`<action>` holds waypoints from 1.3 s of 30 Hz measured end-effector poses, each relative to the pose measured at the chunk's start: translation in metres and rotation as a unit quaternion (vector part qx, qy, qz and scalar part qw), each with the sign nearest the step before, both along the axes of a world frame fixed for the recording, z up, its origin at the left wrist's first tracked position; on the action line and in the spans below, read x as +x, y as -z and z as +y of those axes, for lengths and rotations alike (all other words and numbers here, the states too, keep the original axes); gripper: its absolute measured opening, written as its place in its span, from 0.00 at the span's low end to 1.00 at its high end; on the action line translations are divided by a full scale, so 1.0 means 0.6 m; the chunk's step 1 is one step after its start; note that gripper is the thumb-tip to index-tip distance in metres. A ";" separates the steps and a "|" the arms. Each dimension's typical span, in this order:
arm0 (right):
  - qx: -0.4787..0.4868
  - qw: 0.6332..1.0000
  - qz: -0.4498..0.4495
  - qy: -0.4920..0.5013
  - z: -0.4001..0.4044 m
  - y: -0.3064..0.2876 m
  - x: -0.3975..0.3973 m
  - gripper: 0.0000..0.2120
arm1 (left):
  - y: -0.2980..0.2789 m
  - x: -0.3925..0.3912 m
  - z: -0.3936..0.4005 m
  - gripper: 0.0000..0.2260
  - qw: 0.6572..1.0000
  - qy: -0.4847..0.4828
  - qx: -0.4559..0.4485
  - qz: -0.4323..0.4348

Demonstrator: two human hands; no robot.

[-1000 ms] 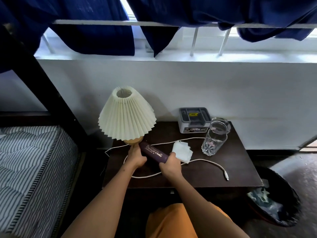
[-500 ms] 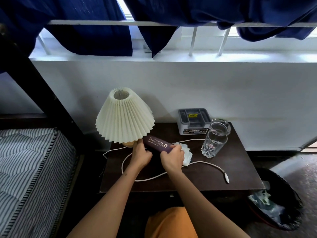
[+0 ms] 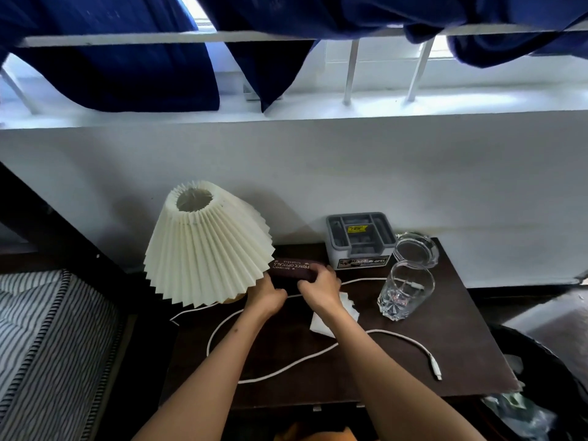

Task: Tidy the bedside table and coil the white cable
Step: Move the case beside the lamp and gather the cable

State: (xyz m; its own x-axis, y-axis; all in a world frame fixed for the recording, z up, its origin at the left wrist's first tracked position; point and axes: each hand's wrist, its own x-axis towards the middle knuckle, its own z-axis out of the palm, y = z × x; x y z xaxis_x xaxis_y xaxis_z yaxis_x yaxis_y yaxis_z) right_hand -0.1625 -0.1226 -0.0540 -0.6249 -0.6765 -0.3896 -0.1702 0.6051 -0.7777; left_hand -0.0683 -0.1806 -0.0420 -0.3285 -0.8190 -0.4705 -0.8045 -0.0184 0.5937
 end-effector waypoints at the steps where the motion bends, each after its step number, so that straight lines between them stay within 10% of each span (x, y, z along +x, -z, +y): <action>1: -0.002 1.000 -0.001 -0.012 -0.007 0.001 -0.006 0.25 | 0.002 -0.005 -0.003 0.27 1.000 -0.005 0.001 -0.004; 25: 0.027 0.984 0.028 -0.173 -0.051 0.018 -0.056 0.39 | -0.002 -0.028 -0.012 0.27 1.000 -0.014 -0.003 0.022; 39: 0.076 0.946 0.241 -0.202 0.029 0.016 -0.037 0.16 | 0.051 0.071 0.067 0.15 0.986 0.001 -0.149 0.073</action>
